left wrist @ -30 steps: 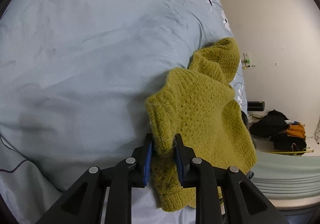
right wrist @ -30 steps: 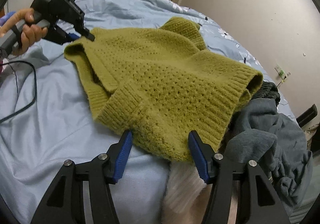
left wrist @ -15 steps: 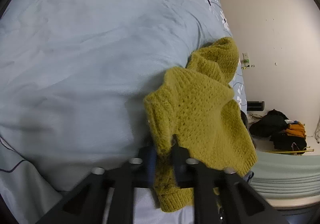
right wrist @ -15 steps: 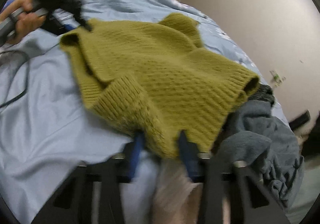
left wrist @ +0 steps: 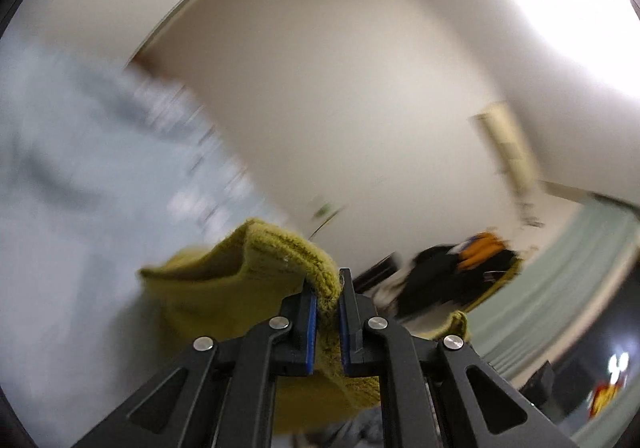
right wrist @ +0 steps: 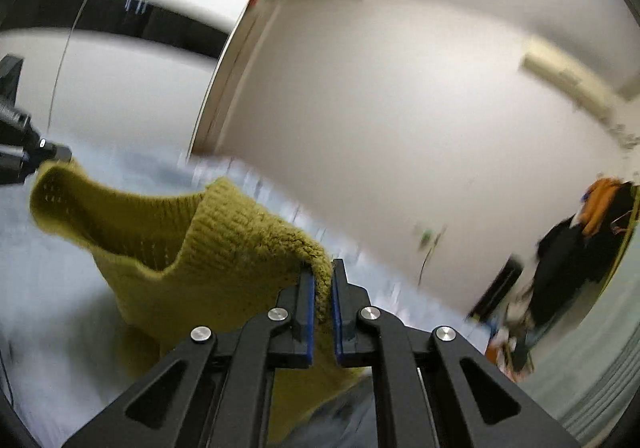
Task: Fold clothes
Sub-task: 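Lift the vest hem with the left gripper and fold it over the body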
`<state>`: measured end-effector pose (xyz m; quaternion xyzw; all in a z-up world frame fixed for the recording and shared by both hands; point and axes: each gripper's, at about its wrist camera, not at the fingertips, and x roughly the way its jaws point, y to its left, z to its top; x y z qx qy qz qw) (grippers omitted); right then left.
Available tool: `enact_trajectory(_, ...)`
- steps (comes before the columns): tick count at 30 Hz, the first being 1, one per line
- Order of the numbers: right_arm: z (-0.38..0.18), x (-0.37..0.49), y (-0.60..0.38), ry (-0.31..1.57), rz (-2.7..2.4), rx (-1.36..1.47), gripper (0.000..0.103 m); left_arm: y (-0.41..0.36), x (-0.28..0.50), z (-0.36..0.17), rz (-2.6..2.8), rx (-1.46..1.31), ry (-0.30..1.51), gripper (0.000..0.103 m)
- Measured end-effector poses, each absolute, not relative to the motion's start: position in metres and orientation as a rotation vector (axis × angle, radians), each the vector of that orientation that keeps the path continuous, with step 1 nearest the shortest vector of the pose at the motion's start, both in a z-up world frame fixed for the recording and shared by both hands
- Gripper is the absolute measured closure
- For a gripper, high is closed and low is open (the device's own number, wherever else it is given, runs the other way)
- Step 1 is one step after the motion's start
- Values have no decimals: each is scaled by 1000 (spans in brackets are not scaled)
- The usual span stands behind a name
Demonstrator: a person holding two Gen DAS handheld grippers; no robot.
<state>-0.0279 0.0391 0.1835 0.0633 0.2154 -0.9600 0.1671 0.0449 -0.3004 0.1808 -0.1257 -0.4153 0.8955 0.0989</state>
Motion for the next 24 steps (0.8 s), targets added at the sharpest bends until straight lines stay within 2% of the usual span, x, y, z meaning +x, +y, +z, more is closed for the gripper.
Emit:
enact_trajectory(2, 220, -6, 50, 552, -2757, 9, 96, -291, 73, 229, 2668, -155, -1089, 94)
enact_trajectory(6, 274, 32, 72, 433, -2770, -265, 96, -287, 114, 291, 2642, 116, -917, 94)
enact_trajectory(9, 302, 35, 78, 359, -2751, -337, 96, -280, 126, 328, 2696, 219, -789, 94)
enact_trajectory(11, 318, 28, 77, 318, -2730, -336, 96, -284, 117, 335, 2767, 194, -756, 93)
enact_trajectory(14, 313, -2, 64, 338, -2710, -243, 96, -306, 71, 315, 2864, 1, -829, 93)
enact_trajectory(22, 246, -151, -21, 549, -2682, 161, 96, -383, -91, 188, 2980, -543, -1115, 93)
enact_trajectory(24, 225, -192, -45, 613, -2677, 251, 96, -391, -116, 167, 2982, -594, -1161, 93)
